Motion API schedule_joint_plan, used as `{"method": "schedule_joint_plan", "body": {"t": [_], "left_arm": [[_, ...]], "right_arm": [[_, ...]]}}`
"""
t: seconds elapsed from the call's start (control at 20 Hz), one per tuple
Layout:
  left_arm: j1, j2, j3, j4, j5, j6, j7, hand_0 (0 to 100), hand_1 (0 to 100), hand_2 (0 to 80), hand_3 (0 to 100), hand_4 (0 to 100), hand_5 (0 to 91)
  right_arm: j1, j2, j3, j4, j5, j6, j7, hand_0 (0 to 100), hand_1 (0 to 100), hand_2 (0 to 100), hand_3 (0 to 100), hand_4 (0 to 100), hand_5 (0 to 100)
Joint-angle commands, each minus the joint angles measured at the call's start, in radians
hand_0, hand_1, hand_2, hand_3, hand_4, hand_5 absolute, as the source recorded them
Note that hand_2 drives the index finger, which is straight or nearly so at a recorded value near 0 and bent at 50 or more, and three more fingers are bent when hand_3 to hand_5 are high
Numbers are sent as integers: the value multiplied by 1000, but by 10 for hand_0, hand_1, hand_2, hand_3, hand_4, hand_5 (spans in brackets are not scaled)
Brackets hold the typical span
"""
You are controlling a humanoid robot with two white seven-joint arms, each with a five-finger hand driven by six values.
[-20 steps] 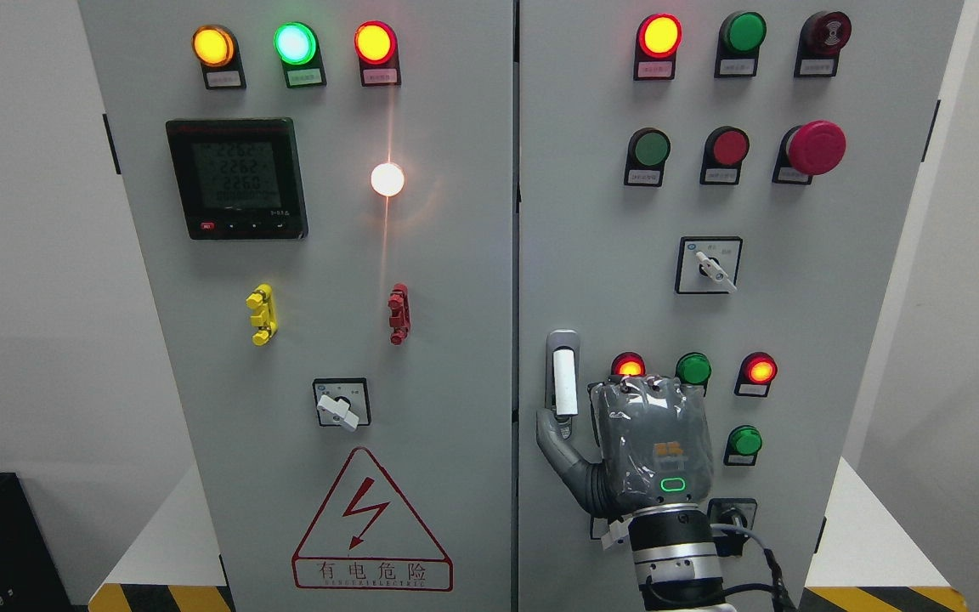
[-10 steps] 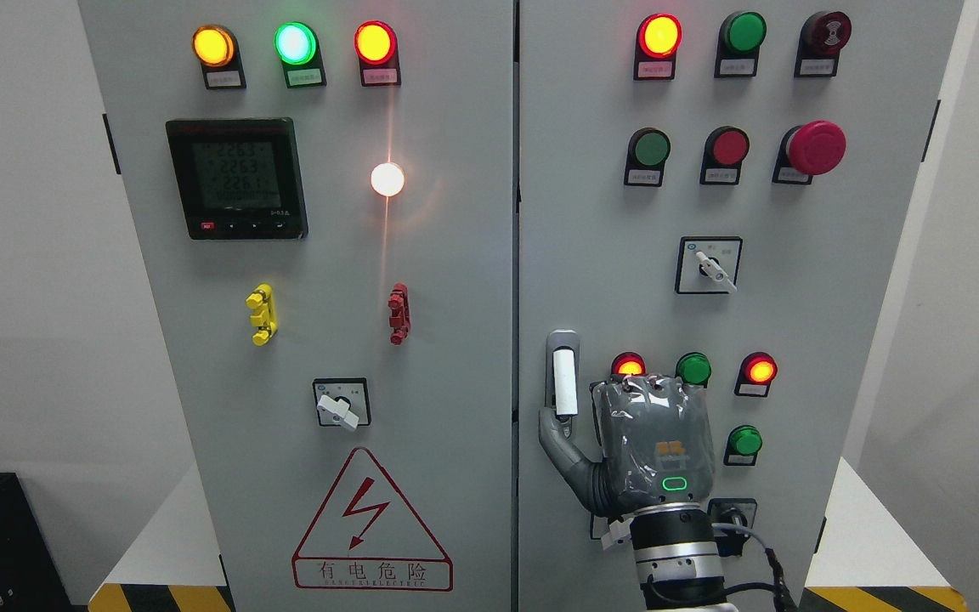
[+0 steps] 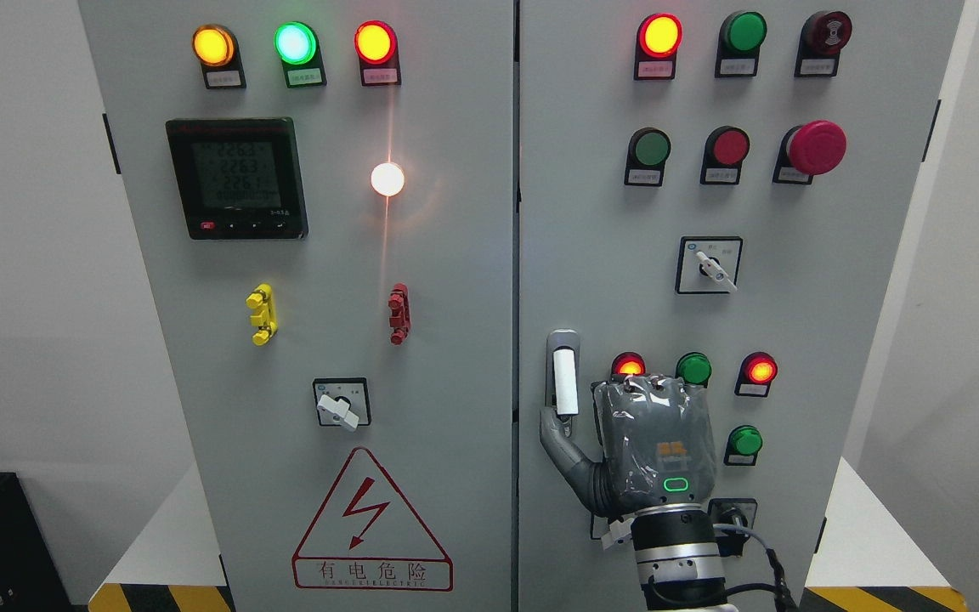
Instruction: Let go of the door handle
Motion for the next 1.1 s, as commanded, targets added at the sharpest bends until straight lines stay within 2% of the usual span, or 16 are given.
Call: {"method": "schedule_joint_plan", "body": {"t": [0.0, 1.05], "left_arm": [[20, 0, 0, 0, 1, 0, 0, 120, 556, 0, 0, 0, 0], [20, 0, 0, 0, -1, 0, 0, 120, 556, 0, 0, 0, 0]], "right_arm": [[0, -1, -5, -1, 0, 0, -1, 462, 229, 1000, 1000, 1000, 1000], [0, -1, -22, -2, 0, 8, -1, 469, 252, 1000, 1000, 1000, 1000]]}}
